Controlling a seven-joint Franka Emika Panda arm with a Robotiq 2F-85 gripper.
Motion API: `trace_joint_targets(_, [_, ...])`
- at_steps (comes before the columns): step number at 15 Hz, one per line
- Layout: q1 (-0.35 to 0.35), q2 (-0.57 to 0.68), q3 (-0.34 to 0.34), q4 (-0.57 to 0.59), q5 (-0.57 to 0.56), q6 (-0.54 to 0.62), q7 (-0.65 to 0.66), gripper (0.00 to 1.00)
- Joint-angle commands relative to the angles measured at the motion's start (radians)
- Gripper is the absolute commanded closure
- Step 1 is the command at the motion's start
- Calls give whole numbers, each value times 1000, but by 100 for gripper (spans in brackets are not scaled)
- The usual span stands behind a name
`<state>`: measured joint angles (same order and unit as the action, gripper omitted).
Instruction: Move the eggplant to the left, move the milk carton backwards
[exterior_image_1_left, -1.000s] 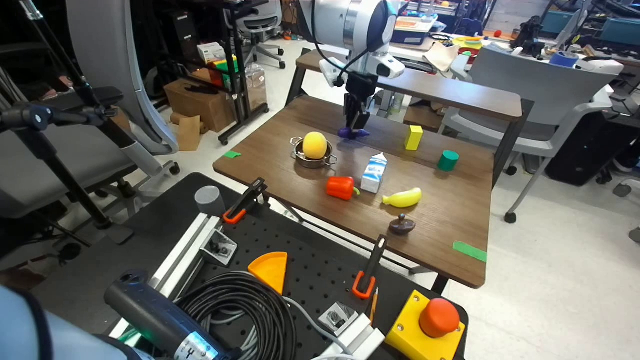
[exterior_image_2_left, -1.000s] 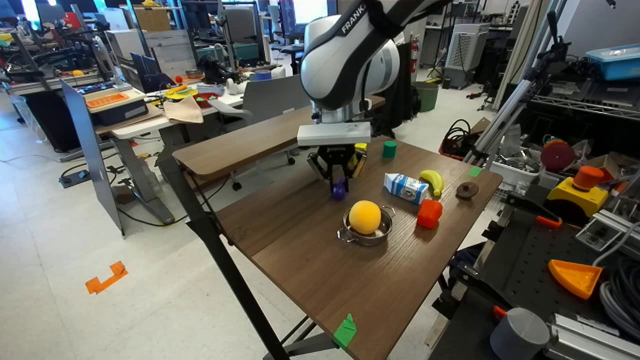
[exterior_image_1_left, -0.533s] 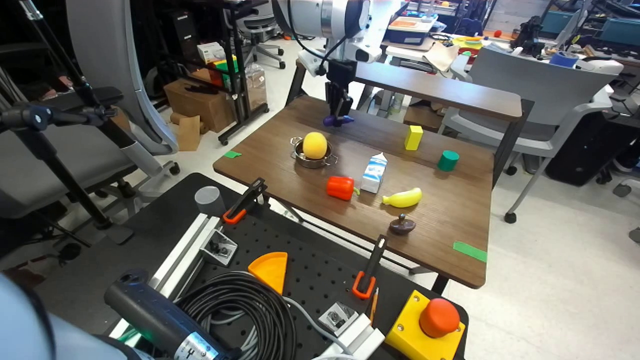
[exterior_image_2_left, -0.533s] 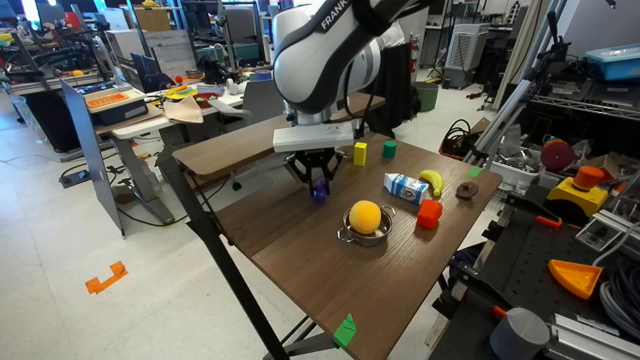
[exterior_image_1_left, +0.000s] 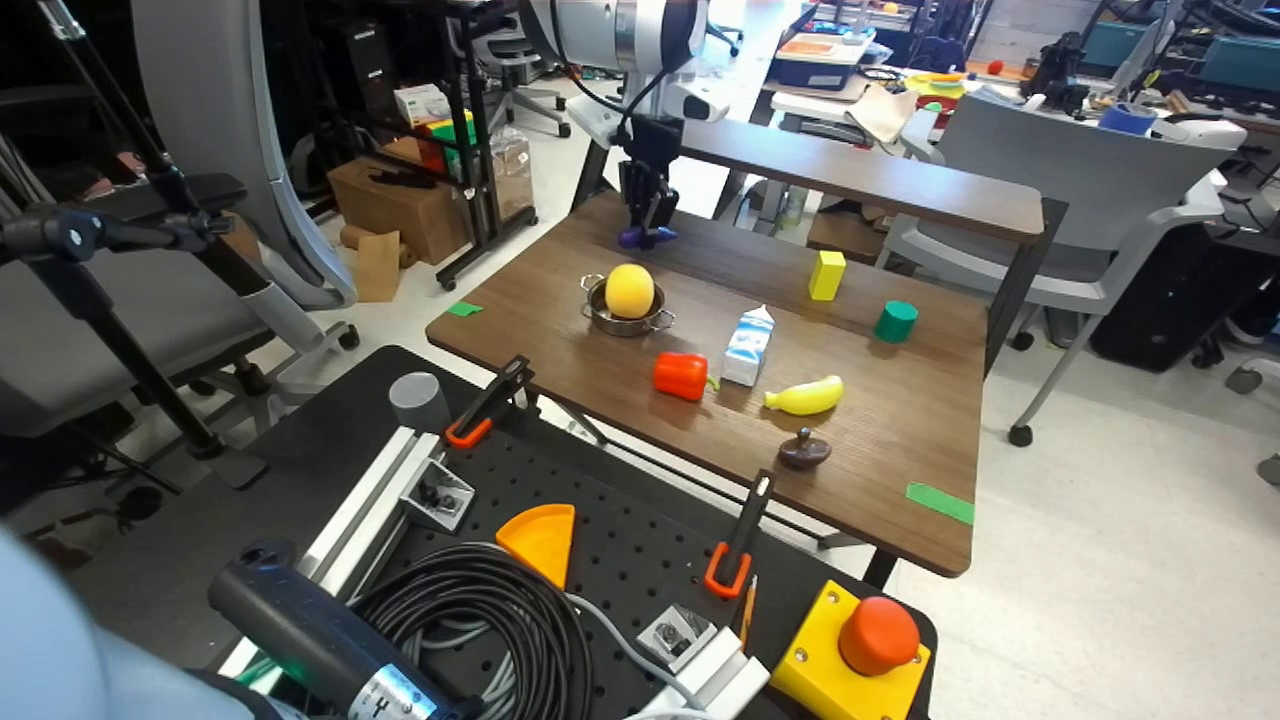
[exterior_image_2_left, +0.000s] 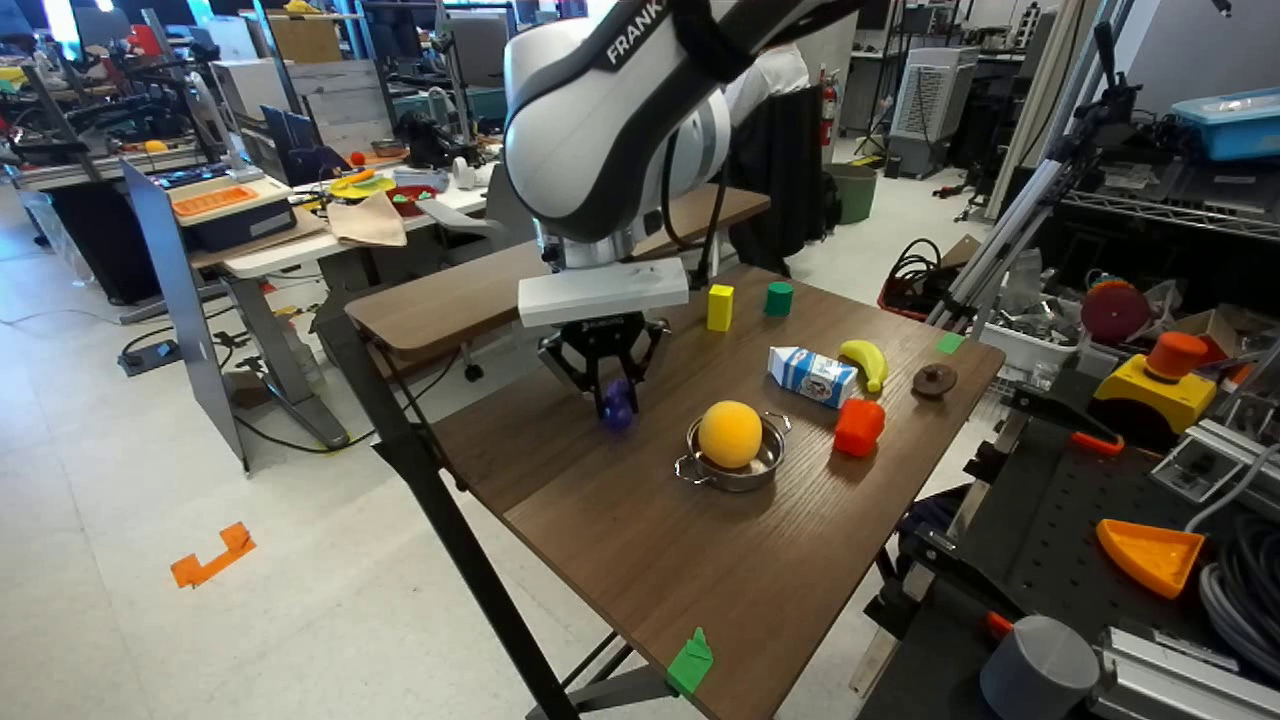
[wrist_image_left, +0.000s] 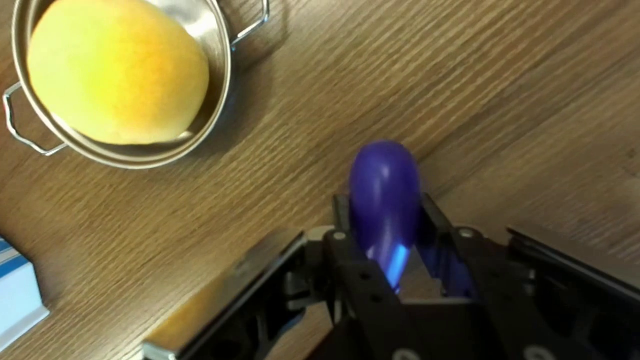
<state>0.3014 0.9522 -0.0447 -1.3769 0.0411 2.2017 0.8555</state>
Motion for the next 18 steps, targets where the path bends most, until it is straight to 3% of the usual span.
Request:
trace_joint_targets(1, [-1,67,16,88,-17,-67,-39,92])
trace_joint_targets(6, [7,116,13,153,-21,-130,-66,92])
trace_joint_targets(7, [6,119,13,162,-21,-141,-70,42])
trace_joint_targets(9, [7,117,10,164,-23,-149,-75,34])
trace_joint_targets(13, [6,89,7,128,-31,-132,-84,5])
trace_joint_targets(18, [4,33,4,61,-33,-80,-103,0])
